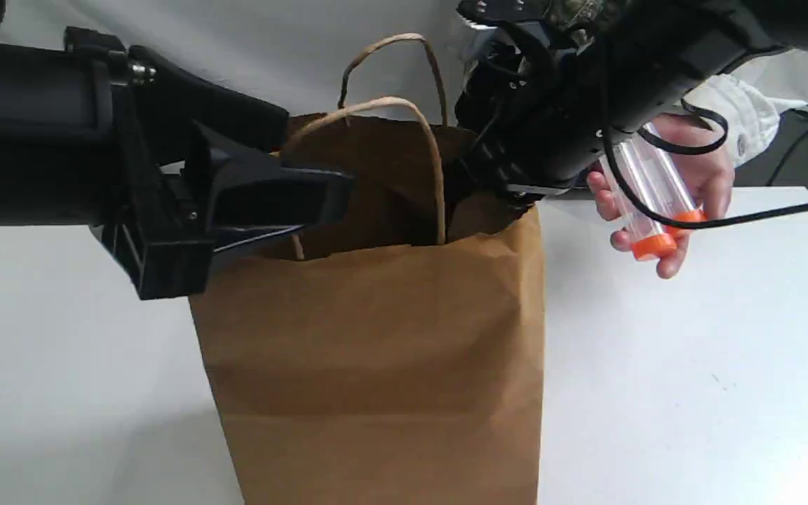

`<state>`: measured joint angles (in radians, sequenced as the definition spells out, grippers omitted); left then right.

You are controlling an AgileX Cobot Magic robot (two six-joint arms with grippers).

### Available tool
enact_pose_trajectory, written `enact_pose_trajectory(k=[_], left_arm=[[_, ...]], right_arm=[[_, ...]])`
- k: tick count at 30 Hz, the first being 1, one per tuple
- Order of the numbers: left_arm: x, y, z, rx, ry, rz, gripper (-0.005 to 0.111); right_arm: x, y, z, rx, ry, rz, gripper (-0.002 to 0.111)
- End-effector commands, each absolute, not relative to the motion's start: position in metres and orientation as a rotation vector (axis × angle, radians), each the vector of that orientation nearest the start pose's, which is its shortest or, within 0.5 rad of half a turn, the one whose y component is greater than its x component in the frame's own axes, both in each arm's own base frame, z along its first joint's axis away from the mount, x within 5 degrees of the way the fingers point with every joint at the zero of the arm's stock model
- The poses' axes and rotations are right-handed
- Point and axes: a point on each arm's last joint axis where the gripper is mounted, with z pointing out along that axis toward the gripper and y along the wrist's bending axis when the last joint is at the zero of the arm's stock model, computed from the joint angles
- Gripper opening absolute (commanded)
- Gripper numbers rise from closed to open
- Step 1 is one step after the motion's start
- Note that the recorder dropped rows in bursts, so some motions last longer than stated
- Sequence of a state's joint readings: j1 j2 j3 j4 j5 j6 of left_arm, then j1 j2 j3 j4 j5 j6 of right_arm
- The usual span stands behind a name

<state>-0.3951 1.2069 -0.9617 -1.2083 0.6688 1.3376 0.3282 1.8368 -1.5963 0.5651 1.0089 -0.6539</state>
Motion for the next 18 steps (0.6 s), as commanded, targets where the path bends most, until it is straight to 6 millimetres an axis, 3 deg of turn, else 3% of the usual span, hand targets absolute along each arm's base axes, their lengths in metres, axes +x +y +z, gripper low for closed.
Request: enact_pose_trajectory(k=[1, 4, 9, 18], left_arm=[[0.216, -0.151, 0.350, 0.977, 1.750, -0.778, 0.061], [0.216, -0.151, 0.350, 0.915, 1.795, -0.826, 0.046], [0.215, -0.151, 0.354, 0.932, 1.796, -0.828, 0.002], [0.234, -0.151, 0.407, 0.968, 1.819, -0.663, 0.000]], right_arm=[[0.364, 0.168, 0.302, -0.983, 2.384, 0.615, 0.000], [0.363, 0.168, 0.302, -0.987, 2.387, 0.617, 0.000], [0.362, 0.168, 0.302, -0.996, 2.403, 0.629, 0.000], [0.357, 0.167, 0.300, -0.965, 2.472, 0.672, 0.000]])
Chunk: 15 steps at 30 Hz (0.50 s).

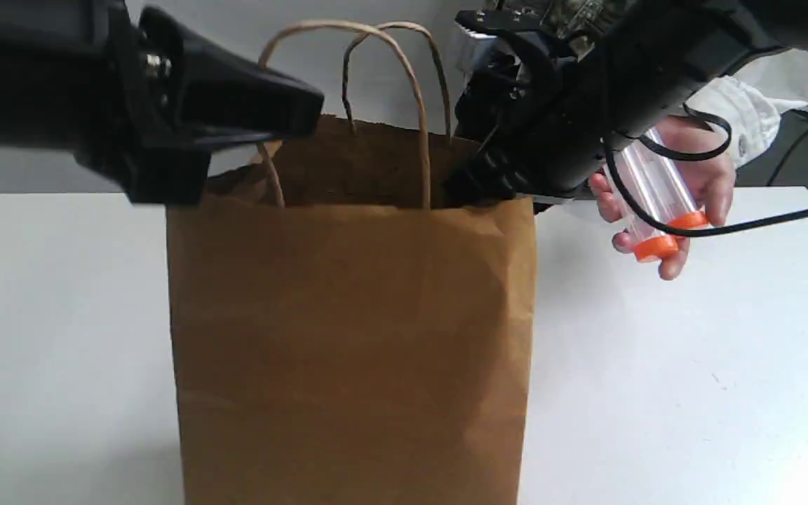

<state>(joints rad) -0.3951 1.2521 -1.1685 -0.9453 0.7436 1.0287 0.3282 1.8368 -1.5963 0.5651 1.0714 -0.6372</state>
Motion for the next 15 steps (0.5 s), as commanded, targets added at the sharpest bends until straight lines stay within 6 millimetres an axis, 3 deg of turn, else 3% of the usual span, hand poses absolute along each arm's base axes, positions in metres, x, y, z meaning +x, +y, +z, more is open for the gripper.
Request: enact_pose_trajectory(k=[1, 8, 15], left_arm=[[0.239, -0.152, 0.412, 0.978, 1.822, -0.654, 0.000], [0.283, -0.173, 0.424, 0.976, 1.847, -0.691, 0.000], [0.309, -0.184, 0.429, 0.983, 1.824, -0.690, 0.000]], right_arm=[[0.357, 0.167, 0.300, -0.941, 2.491, 0.678, 0.000], [0.354, 0.162, 0.296, -0.873, 2.608, 0.644, 0.000], [0.361, 0.149, 0.291, -0.723, 2.690, 0.428, 0.000]])
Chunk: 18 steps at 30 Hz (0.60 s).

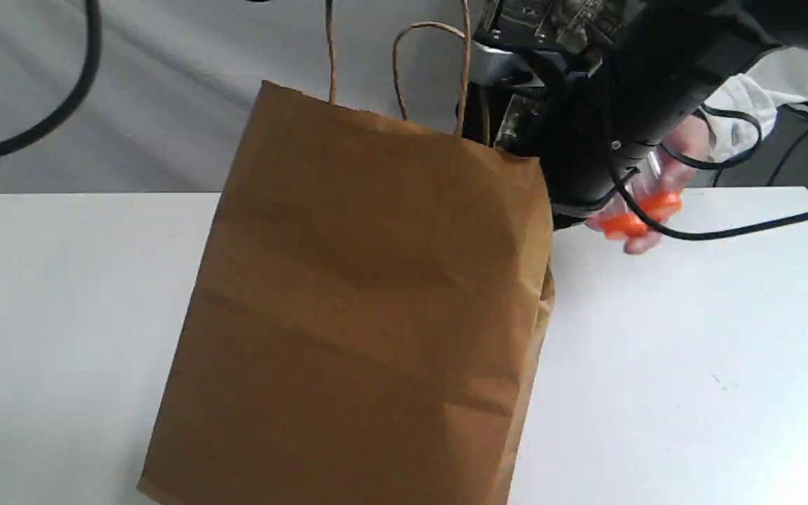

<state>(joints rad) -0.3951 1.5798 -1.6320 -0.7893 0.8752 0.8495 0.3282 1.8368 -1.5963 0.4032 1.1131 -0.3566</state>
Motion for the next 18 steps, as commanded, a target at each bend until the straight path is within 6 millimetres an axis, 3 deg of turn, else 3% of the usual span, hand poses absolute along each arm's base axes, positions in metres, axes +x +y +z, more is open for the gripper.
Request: enact_pose_trajectory(k=[1, 11, 18], left_arm=[[0.311, -0.185, 0.429, 0.979, 1.822, -0.688, 0.000], [0.317, -0.188, 0.424, 0.981, 1.833, -0.700, 0.000], [0.318, -0.188, 0.423, 0.981, 1.836, -0.700, 0.000]], right_arm=[[0.362, 0.147, 0.291, -0.694, 2.702, 0.407, 0.000], [0.374, 0.151, 0.249, -0.703, 2.836, 0.398, 0.000], [0.378, 0.152, 0.243, -0.691, 2.825, 0.394, 0.000]])
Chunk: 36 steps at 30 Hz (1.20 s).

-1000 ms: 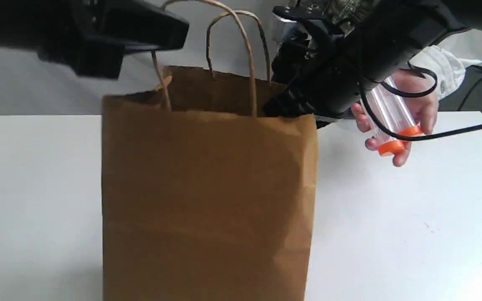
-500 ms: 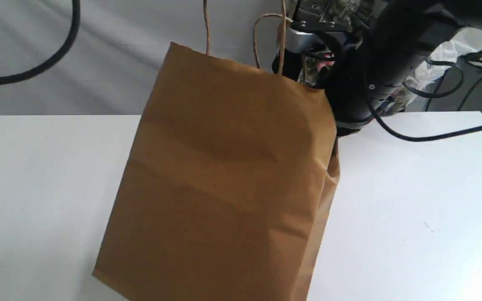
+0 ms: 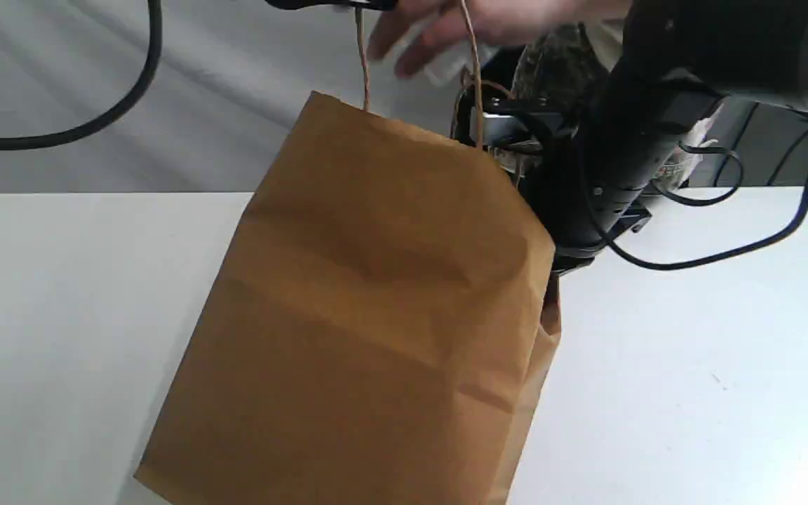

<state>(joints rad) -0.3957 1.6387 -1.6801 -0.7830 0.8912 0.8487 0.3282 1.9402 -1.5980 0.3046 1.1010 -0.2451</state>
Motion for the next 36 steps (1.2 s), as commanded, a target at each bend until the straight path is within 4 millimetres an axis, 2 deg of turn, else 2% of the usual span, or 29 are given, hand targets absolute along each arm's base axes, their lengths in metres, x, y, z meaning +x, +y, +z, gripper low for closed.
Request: enact_pose_trajectory(k=[1, 36], left_arm=[[0.3178, -0.1884, 0.4226, 0.981, 1.836, -0.700, 0.000], [0.3174, -0.1878, 0.4214, 0.995, 1.844, -0.688, 0.000]], right_arm=[[0.3784, 0.1518, 0.2429, -0.691, 2.826, 0.394, 0.000], [0.3812, 0.1521, 0.2434, -0.726, 2.782, 0.378, 0.000]])
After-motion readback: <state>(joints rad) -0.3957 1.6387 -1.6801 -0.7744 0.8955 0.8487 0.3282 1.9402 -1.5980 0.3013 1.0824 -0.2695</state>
